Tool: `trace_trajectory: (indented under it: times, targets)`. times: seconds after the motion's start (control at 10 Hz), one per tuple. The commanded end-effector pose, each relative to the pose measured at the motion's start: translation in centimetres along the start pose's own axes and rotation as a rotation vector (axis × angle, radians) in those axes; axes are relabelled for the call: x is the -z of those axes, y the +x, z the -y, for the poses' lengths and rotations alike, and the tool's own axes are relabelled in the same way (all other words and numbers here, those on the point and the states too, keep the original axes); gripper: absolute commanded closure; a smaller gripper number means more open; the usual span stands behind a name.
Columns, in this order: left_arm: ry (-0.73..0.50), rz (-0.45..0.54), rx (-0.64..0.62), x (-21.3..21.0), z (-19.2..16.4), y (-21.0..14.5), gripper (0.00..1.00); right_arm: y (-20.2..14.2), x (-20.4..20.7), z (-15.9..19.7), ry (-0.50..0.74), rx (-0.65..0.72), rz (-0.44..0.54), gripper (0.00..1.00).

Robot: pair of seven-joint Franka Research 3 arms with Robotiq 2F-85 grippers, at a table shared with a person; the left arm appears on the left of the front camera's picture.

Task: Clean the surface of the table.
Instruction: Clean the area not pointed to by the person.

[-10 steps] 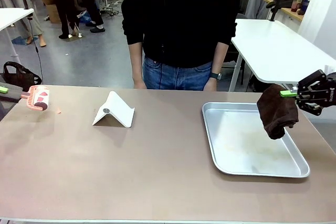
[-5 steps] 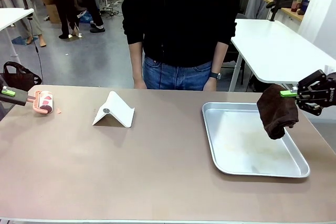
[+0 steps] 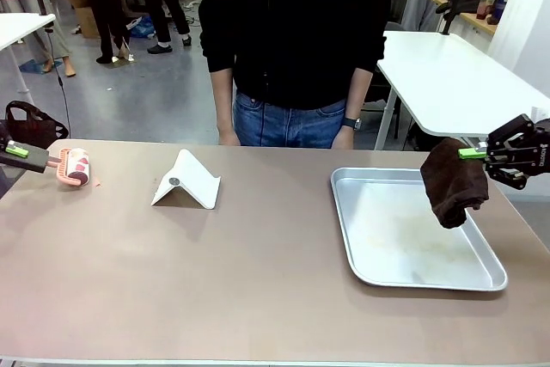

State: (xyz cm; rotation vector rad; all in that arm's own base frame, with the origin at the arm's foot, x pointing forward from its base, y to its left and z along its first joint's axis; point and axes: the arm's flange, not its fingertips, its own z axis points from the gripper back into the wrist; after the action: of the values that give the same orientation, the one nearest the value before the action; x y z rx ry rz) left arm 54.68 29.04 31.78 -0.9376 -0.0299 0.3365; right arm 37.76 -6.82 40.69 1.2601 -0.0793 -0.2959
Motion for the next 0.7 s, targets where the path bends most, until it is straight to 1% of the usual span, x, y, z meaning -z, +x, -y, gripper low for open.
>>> trace_trajectory:
  times: [0.0,0.3,0.6]
  targets:
    - [0.086,-0.066,-0.027,2.2,0.1,1.0,0.78,-0.1,-0.2,-0.1,0.003,-0.018,-0.008,0.88]
    - [0.138,-0.125,0.013,5.4,2.4,1.7,0.78,-0.1,-0.2,-0.1,0.003,-0.018,-0.008,0.88]
    - [0.119,-0.125,0.034,6.7,4.3,2.0,0.78,-0.1,-0.2,-0.1,0.003,-0.018,-0.008,0.88]
